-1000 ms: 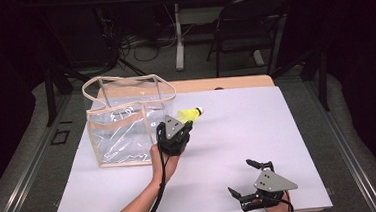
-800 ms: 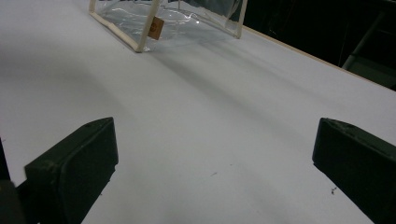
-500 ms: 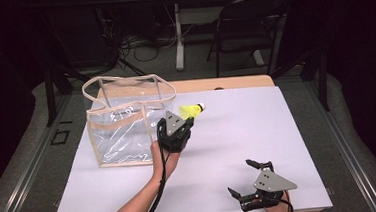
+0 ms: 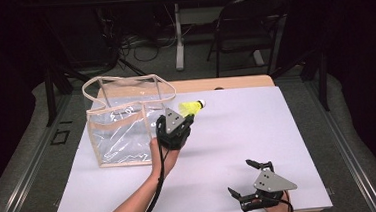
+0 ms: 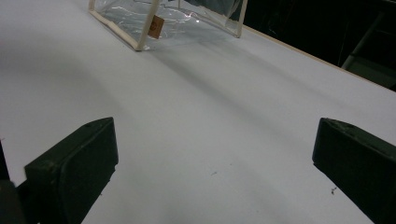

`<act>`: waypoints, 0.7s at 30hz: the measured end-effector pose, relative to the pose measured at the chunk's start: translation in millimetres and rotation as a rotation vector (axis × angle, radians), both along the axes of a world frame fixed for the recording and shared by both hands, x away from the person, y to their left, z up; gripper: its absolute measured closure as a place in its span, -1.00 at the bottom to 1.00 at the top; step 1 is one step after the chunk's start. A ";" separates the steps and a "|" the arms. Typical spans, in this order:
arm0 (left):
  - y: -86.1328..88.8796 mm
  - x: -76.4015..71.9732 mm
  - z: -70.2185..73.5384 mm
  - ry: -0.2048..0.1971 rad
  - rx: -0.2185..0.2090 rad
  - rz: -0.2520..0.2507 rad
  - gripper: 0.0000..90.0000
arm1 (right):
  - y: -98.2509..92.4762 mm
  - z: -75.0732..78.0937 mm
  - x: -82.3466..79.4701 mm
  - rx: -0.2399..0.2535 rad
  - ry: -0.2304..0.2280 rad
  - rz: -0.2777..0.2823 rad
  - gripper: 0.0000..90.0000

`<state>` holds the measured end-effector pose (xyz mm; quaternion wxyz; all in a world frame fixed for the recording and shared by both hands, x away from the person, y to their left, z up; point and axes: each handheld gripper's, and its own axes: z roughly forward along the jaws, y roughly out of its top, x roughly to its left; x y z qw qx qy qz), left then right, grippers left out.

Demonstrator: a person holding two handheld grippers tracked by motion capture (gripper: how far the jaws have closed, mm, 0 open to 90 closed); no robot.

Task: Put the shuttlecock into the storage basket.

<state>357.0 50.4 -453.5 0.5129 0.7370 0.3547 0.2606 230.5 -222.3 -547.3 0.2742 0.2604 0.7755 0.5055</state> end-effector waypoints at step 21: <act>6.8 6.5 26.1 -0.038 -0.010 -0.003 0.99 | 0.0 0.1 -0.1 -0.002 -0.004 -0.001 -1.00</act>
